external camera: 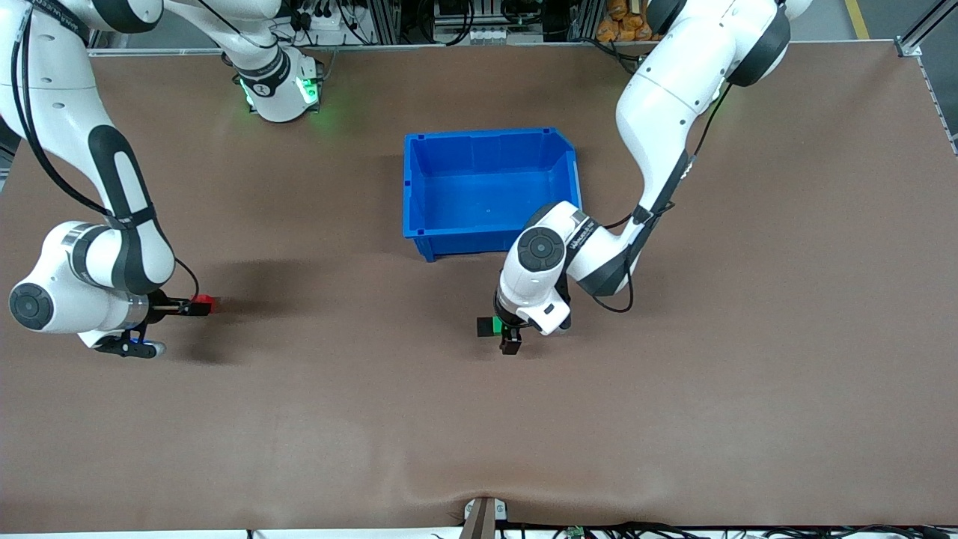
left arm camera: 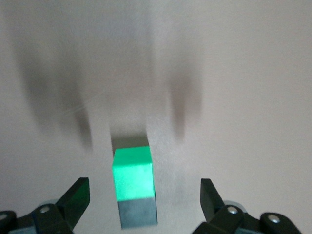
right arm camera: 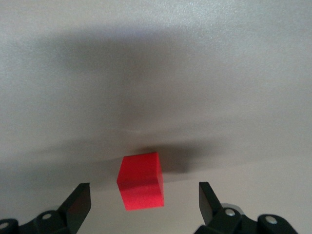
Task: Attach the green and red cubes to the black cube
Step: 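Set the green cube onto the black cube and open the left gripper, then retract the left gripper while the right gripper grasps the red cube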
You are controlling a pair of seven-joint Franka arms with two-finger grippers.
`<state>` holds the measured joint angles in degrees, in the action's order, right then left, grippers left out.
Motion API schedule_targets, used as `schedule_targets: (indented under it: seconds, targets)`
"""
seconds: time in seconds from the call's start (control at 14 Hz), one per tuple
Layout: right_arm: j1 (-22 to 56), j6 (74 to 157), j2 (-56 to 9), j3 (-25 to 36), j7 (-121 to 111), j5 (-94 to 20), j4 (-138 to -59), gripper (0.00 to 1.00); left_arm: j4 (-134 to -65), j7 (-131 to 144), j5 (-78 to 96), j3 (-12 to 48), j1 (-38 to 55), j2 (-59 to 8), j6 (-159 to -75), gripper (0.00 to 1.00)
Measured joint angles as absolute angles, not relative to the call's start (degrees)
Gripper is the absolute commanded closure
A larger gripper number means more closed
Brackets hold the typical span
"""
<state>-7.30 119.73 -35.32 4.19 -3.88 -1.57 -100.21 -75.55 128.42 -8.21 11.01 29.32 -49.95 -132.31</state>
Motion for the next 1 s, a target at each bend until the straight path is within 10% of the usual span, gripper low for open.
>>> schedule_targets:
  seconds: [0.64,1.0]
  targets:
    - [-7.3,121.71,-37.01,4.15,-3.88,-1.57,-100.35,0.49,-75.19,105.96,-8.24,10.61,26.98,-36.62,-114.62,0.0]
    - [-7.3,121.81,-37.15,4.14,-3.88,-1.59,-100.36,0.98,-75.22,95.26,-8.24,10.53,23.25,-29.25,-104.45,0.0]
